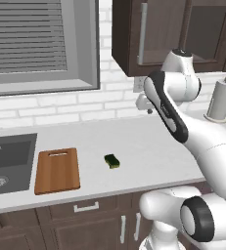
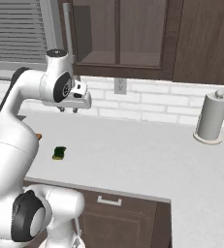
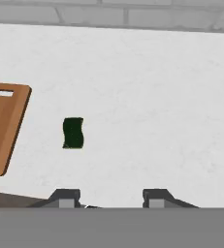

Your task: Pick up the sponge from the counter and clean the cutting board by briefly scrubbing or pressing down on the cutting board. Once finished, release the sponge.

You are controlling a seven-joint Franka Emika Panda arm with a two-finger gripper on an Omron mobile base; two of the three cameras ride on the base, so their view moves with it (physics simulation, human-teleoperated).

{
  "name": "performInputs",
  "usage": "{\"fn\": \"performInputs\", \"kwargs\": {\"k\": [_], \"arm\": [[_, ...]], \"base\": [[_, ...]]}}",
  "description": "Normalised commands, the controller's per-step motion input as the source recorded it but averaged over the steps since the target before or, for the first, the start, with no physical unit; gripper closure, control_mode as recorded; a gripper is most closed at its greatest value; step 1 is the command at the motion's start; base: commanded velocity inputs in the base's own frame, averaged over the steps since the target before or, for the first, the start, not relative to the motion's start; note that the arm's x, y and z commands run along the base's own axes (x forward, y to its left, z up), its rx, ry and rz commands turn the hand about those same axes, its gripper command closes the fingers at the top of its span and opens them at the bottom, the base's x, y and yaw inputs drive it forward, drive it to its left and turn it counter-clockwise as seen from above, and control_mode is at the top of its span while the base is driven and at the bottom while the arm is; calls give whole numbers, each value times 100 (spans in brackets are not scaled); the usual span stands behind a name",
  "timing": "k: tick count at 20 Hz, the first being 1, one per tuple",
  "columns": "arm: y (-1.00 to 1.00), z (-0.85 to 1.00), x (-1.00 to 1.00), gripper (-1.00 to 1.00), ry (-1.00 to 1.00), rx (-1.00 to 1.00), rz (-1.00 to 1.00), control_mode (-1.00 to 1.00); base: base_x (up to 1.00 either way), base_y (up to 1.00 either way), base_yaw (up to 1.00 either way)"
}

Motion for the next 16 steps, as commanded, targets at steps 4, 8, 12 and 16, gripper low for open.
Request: {"fn": "performInputs", "kwargs": {"k": [4, 8, 12, 16], "arm": [[1, -3, -26, -100, -6, 0, 0, -100], [37, -29, -54, -100, 0, 0, 0, -100], [71, -63, -29, -100, 0, -6, 0, -100], [71, -68, -4, -100, 0, -4, 0, -100]], "base": [[0, 0, 0], [0, 0, 0], [0, 0, 0], [0, 0, 0]]}}
